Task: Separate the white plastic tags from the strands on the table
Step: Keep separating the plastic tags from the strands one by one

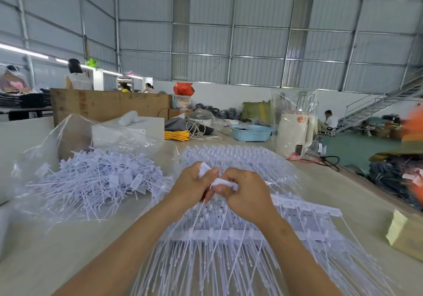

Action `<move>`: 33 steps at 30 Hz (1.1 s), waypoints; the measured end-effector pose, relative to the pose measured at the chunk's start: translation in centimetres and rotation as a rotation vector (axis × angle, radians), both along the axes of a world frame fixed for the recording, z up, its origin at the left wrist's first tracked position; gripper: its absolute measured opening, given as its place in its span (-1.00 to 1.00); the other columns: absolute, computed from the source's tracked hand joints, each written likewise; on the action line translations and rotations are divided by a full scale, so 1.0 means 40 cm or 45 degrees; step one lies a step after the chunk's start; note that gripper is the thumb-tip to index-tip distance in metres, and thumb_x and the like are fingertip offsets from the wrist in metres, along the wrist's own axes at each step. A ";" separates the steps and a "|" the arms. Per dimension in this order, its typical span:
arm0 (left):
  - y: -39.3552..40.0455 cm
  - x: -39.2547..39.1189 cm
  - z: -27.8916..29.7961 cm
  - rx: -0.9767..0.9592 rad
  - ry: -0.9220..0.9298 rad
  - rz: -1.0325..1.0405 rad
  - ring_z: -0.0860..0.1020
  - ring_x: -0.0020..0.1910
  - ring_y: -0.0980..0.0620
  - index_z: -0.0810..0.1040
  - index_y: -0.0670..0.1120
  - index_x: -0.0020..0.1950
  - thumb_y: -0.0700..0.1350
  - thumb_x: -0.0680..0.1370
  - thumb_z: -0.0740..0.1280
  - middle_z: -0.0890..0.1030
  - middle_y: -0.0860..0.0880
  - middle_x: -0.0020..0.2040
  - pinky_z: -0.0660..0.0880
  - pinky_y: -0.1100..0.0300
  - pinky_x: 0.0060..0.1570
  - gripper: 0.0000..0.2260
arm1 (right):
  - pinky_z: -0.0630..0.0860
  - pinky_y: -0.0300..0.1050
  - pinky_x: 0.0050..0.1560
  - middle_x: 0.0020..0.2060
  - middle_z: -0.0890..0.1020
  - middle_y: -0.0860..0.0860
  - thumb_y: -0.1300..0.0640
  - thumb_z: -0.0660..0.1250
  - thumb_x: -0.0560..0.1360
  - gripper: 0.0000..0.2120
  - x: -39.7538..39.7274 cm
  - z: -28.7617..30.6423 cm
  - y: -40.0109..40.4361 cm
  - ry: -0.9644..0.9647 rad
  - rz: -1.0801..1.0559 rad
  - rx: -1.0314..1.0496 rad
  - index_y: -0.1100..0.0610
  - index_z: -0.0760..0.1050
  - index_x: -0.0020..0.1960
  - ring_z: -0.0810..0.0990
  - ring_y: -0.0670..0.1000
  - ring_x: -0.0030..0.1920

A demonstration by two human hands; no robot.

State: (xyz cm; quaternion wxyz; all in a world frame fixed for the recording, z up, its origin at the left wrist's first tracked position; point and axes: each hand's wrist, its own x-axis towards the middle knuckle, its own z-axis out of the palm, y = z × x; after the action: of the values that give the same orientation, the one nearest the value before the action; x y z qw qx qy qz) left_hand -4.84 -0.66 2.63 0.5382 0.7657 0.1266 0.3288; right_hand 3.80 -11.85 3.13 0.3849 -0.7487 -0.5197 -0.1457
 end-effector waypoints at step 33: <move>-0.071 0.009 -0.001 -0.267 -0.174 -0.139 0.52 -0.35 0.08 0.57 0.04 -0.15 -0.05 0.56 0.31 0.58 -0.02 -0.28 0.42 0.29 -0.38 -0.89 | 0.42 -0.36 0.01 0.09 0.49 -0.12 0.00 0.47 0.35 -0.49 0.023 0.030 -0.045 0.212 0.290 -0.009 -0.11 0.39 0.25 0.48 -0.29 0.03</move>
State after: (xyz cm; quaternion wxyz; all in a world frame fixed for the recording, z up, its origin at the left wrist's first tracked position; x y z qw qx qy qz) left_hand -4.47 -3.50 2.58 0.6396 0.6869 0.0814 0.3353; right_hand 4.73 -13.66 4.34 0.4382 -0.6957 -0.5679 -0.0366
